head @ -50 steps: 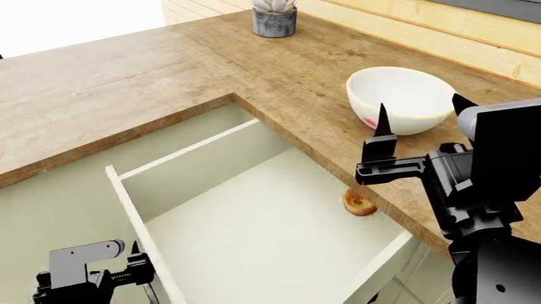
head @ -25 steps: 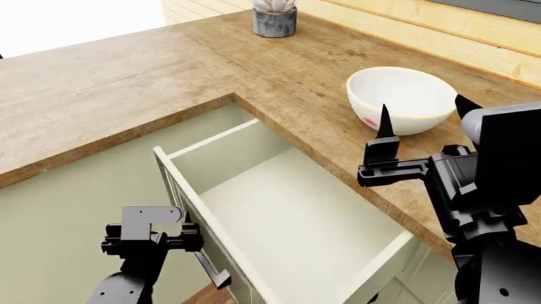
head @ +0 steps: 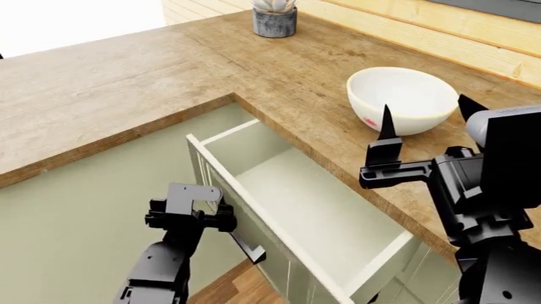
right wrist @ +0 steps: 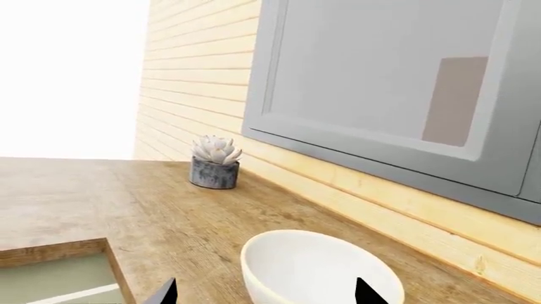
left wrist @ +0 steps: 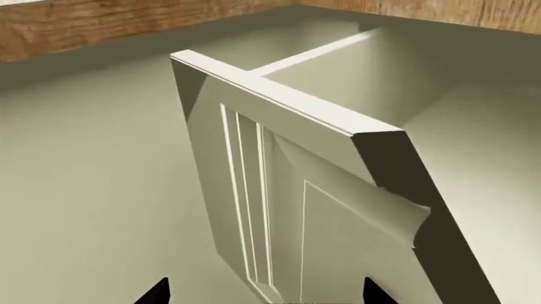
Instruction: Place the bar in the bowl and close the drawer.
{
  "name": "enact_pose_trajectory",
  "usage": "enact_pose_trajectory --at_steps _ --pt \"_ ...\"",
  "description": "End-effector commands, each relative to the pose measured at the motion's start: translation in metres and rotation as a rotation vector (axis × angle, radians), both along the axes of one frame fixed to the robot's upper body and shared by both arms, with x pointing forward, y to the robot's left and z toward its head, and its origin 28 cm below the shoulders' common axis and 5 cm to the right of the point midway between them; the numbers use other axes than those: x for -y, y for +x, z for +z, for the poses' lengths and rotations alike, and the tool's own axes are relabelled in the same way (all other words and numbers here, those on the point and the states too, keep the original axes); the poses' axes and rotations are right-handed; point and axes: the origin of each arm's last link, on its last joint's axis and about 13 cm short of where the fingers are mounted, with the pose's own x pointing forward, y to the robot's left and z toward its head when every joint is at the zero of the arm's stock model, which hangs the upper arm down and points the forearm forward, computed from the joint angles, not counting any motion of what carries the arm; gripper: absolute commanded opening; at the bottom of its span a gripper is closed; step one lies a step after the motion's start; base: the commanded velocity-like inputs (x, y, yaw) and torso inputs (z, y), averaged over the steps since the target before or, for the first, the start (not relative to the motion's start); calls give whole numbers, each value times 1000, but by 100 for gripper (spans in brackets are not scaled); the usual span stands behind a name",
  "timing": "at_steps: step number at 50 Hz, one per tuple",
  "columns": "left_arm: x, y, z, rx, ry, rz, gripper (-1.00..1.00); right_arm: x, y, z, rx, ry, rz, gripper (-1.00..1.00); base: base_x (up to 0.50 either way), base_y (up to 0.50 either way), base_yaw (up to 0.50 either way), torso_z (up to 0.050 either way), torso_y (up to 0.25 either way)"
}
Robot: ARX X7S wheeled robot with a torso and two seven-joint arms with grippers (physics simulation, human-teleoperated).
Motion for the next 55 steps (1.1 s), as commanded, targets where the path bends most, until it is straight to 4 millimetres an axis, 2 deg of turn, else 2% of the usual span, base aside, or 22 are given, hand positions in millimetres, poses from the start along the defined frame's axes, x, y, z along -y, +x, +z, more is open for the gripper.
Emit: enact_pose_trajectory --at_steps 1,13,24,30,37,43,47,51,55 --pt "32 15 -6 -35 -34 -101 100 0 -1 1 1 -6 -2 100 0 0 0 0 0" --pt "56 34 1 -23 -20 -150 100 1 -2 1 2 -4 -6 100 0 0 0 0 0" --pt "67 39 8 -14 -17 -173 100 3 0 -2 -7 -3 -12 100 0 0 0 0 0" --pt "59 44 11 -4 -26 -128 100 3 -1 -2 -7 -3 -14 100 0 0 0 0 0" --pt "36 54 30 79 -52 -6 100 2 -1 -3 -7 -1 -12 100 0 0 0 0 0" --pt "13 30 62 168 -41 41 100 0 -1 0 -2 -6 -2 100 0 0 0 0 0" --pt "-2 1 80 227 -17 49 100 -4 -1 3 -3 -29 14 100 0 0 0 0 0" --pt "-17 -36 101 296 -9 59 100 -13 0 9 -16 -55 58 100 0 0 0 0 0" --pt "-28 -62 121 357 -9 79 100 -20 10 8 -81 -77 140 100 0 0 0 0 0"
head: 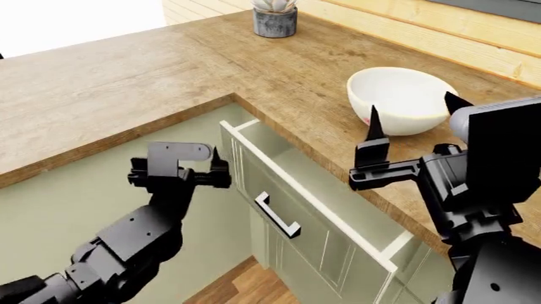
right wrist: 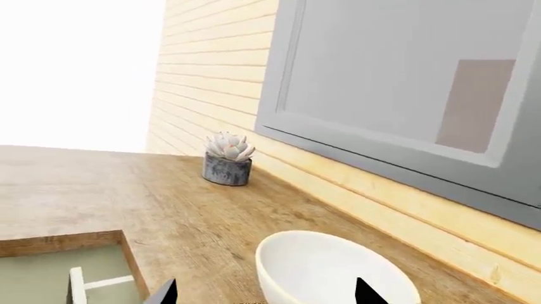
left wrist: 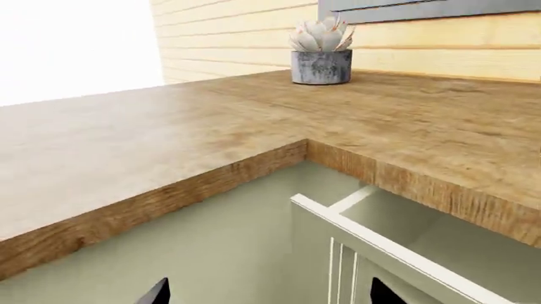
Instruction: Place the bar in the bowl and close the drawer.
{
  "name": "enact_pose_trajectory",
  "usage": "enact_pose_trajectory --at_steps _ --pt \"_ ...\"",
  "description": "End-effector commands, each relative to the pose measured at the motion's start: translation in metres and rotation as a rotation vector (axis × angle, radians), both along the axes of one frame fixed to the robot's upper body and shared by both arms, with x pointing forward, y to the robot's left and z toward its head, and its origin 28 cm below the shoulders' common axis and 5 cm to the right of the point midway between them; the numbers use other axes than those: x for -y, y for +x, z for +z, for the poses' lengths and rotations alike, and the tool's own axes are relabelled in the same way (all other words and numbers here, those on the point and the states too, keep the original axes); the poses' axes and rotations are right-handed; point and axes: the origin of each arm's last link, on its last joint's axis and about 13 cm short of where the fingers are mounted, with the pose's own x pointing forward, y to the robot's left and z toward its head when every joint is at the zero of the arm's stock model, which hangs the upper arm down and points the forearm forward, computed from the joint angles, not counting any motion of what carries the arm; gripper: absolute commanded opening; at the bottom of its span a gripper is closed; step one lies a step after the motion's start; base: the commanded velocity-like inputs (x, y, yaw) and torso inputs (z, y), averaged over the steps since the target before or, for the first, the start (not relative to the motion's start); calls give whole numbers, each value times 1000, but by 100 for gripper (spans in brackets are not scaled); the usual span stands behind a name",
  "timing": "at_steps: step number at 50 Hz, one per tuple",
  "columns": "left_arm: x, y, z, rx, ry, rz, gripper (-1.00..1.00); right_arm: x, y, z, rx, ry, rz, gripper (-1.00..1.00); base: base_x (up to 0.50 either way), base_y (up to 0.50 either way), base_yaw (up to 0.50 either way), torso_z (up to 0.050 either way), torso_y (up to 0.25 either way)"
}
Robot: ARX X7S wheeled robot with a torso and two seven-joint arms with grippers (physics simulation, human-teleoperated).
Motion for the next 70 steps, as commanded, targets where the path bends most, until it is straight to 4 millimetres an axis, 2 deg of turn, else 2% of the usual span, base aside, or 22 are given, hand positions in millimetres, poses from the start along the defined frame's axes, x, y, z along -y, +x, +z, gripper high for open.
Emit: enact_pose_trajectory --at_steps 1,8,14,20,31,40,62,70 --pt "-31 -78 50 130 4 55 100 -16 11 3 -84 -58 136 100 0 0 0 0 0" --pt "-38 -96 71 190 13 73 100 -38 28 -6 -187 -99 289 100 0 0 0 0 0" --pt "-40 -99 79 217 18 87 100 -63 37 -8 -231 -67 470 100 0 0 0 0 0" --pt "-46 -101 82 236 25 116 100 -82 37 -7 -280 -29 576 100 0 0 0 0 0" --pt "-51 -103 79 234 28 145 100 -106 48 -42 -382 -22 648 100 0 0 0 0 0" --pt "-53 -103 75 227 27 155 100 -113 55 -74 -466 3 653 100 0 0 0 0 0" --pt "-53 -103 69 216 18 157 100 -109 58 -146 -630 29 596 100 0 0 0 0 0" --pt "-53 -102 68 212 17 155 100 -110 60 -162 -671 34 584 100 0 0 0 0 0"
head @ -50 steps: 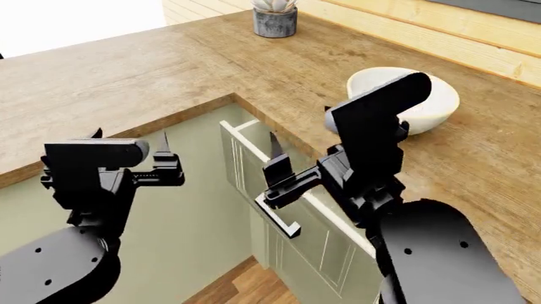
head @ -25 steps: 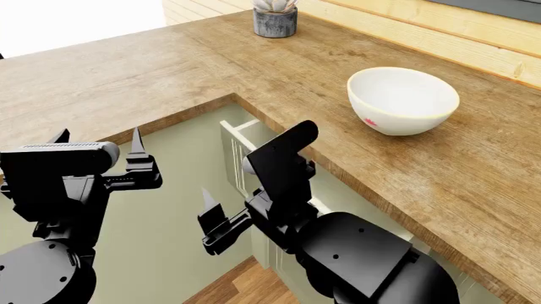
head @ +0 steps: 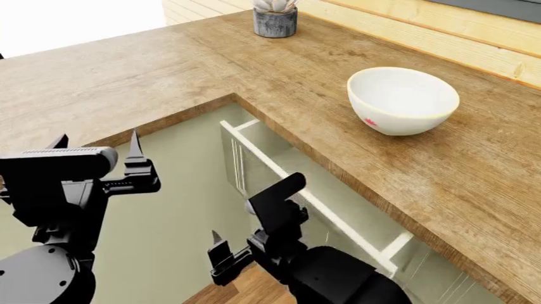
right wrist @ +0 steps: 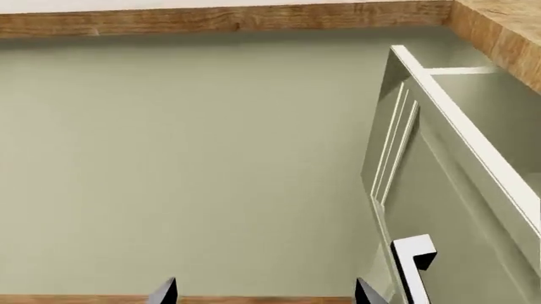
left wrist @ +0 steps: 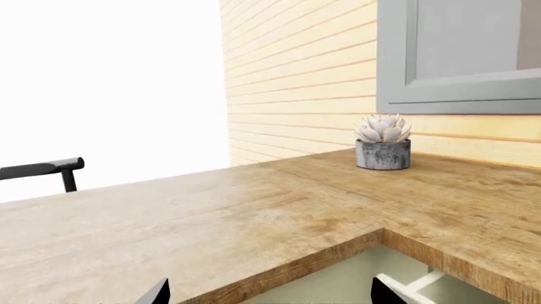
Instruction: Place the bar in the bowl and close the drawer.
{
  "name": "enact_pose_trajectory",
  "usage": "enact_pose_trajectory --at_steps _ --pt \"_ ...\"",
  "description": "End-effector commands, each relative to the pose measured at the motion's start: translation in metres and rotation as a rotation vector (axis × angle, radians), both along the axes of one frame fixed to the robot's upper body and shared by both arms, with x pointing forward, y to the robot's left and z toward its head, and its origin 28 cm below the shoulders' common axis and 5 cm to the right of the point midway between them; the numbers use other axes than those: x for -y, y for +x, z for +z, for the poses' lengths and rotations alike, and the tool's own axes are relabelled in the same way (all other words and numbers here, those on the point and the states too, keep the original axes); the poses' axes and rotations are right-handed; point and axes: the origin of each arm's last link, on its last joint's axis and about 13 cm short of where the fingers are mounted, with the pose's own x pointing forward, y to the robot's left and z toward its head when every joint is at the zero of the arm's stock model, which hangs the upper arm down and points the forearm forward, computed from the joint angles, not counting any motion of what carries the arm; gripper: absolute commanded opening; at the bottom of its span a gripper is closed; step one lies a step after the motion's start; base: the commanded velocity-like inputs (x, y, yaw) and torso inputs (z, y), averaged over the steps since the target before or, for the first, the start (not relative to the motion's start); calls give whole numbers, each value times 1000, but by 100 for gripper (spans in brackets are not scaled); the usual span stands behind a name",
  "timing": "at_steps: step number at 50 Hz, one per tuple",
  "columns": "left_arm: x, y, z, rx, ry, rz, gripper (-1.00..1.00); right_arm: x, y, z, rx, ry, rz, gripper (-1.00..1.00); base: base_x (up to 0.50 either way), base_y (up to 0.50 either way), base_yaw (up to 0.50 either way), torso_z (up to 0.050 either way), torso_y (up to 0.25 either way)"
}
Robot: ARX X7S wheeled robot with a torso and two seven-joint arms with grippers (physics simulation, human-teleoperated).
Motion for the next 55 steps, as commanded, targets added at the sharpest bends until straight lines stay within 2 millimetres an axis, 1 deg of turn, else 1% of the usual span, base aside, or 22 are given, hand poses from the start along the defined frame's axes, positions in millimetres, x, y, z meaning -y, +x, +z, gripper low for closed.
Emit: enact_pose_trajectory --at_steps 1,7,18,27,34,37,40,47,55 --pt "0 0 -2 -5 -5 -1 100 1 0 -30 -65 -20 -17 100 0 0 0 0 0" --pt "0 0 -3 -9 -6 -3 100 6 6 -44 -96 -30 -51 100 0 0 0 0 0" --pt "2 1 -4 -12 -10 -7 100 20 23 -70 -154 -59 -148 100 0 0 0 0 0" --pt "1 4 -5 -16 -12 -6 100 33 32 -86 -193 -68 -215 100 0 0 0 0 0" --pt "1 7 -3 -15 -17 -3 100 46 39 -89 -210 -64 -272 100 0 0 0 0 0" --pt "2 12 0 -13 -17 -6 100 54 44 -88 -212 -59 -307 100 0 0 0 0 0" --pt "2 15 -2 -16 -19 -9 100 64 49 -89 -214 -56 -347 100 0 0 0 0 0" --pt "3 14 -1 -18 -22 -12 100 84 58 -89 -207 -57 -440 100 0 0 0 0 0" --pt "4 13 3 -13 -20 -19 100 103 64 -98 -211 -67 -534 100 0 0 0 0 0"
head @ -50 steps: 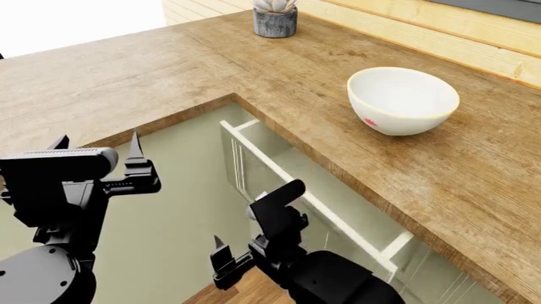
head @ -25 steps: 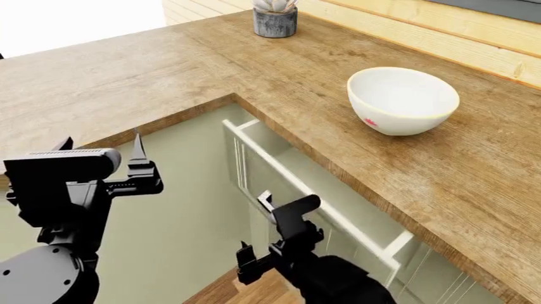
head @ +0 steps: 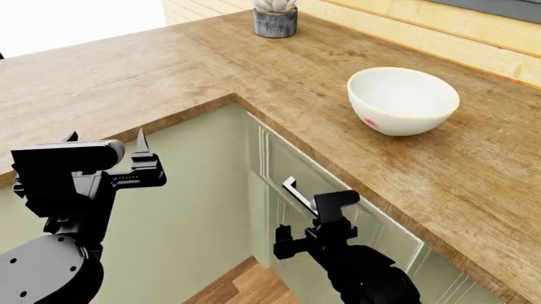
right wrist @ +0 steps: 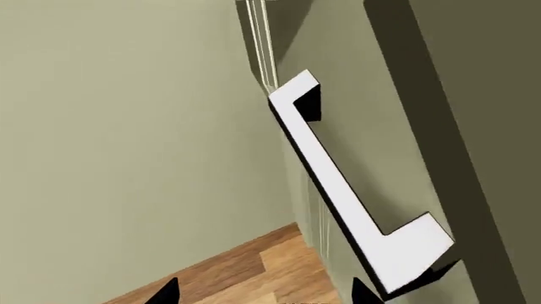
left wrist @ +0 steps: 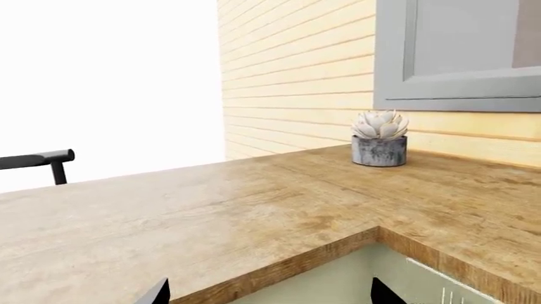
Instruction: Place the bar in the bowl and close the drawer.
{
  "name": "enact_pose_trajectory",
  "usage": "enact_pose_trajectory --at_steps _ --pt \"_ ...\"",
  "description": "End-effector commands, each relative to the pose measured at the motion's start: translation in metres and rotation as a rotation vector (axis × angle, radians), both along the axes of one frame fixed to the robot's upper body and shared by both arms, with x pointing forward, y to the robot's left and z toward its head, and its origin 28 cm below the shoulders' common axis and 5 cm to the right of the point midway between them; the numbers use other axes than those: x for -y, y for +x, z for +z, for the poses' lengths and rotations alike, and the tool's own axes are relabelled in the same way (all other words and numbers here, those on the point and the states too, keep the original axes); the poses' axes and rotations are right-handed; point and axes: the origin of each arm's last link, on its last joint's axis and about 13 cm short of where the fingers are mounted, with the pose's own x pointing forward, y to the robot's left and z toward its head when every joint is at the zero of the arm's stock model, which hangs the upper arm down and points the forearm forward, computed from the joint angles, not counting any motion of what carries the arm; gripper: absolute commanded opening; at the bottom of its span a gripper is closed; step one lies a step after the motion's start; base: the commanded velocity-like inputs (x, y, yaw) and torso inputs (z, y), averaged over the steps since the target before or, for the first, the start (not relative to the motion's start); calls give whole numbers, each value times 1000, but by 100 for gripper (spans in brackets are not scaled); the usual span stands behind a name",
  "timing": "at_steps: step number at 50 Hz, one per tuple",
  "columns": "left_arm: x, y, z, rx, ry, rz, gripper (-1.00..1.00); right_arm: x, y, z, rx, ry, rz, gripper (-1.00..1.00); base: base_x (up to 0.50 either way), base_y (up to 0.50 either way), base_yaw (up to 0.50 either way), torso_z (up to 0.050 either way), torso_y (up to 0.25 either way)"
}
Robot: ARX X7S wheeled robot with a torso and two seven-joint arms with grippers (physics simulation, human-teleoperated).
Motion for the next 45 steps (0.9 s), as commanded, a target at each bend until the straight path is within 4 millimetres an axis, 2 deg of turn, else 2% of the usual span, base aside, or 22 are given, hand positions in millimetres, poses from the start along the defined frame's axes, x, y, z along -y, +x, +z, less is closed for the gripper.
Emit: enact_pose_trajectory --at_steps 1,18,28,45 --pt "2 1 5 4 0 -7 100 42 8 -16 -23 -98 -168 100 0 0 0 0 0" --pt "2 0 3 5 -3 -9 100 71 1 -55 -113 -136 -326 100 0 0 0 -1 0" --pt "1 -1 1 4 -6 -6 100 89 -5 -58 -127 -172 -424 100 0 0 0 -2 0" --pt "1 -2 0 1 -11 -9 100 95 -7 -59 -116 -231 -452 100 0 0 0 -1 0"
